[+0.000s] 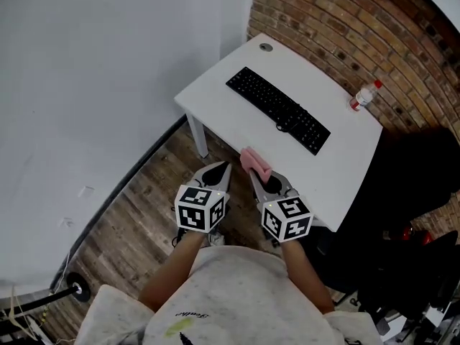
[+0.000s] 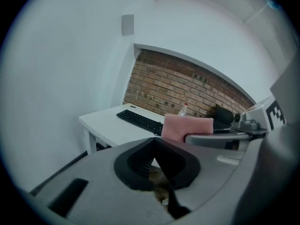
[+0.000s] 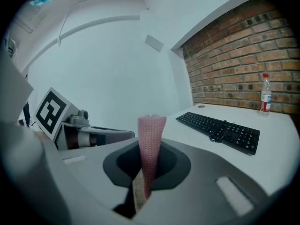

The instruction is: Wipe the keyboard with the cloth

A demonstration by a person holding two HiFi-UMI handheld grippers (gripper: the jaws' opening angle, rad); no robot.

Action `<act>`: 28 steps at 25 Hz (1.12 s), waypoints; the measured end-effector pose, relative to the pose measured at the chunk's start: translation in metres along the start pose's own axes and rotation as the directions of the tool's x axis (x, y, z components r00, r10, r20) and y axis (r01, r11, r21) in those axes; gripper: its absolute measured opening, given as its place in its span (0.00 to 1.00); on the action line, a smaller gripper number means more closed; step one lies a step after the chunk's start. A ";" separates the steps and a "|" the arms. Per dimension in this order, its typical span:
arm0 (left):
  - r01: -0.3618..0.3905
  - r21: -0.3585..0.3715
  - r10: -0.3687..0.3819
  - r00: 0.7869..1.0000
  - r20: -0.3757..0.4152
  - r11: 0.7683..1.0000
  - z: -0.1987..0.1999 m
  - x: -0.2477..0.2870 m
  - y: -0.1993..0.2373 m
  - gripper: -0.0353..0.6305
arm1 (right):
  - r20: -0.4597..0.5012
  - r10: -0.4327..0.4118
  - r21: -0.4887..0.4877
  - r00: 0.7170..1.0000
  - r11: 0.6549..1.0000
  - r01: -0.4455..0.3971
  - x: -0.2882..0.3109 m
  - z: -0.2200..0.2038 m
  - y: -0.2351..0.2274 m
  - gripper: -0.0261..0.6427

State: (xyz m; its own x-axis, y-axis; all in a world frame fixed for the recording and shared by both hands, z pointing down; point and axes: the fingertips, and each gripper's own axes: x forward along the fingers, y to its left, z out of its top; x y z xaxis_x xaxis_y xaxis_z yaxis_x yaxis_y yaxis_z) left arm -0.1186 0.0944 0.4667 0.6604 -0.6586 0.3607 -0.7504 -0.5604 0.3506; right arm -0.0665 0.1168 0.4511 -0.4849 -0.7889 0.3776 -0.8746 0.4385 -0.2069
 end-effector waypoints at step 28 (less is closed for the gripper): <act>-0.009 0.011 0.009 1.000 -0.027 1.000 0.069 0.080 0.130 0.05 | 0.060 -0.008 0.052 0.998 0.999 0.005 0.160 0.081 -0.047 0.08</act>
State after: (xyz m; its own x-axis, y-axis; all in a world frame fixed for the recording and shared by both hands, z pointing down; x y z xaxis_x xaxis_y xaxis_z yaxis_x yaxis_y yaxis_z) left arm -0.1649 -0.0662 0.4813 0.6542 -0.6497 0.3872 -0.7563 -0.5601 0.3379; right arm -0.1037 -0.0648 0.4482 -0.4770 -0.8169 0.3243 -0.8759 0.4114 -0.2521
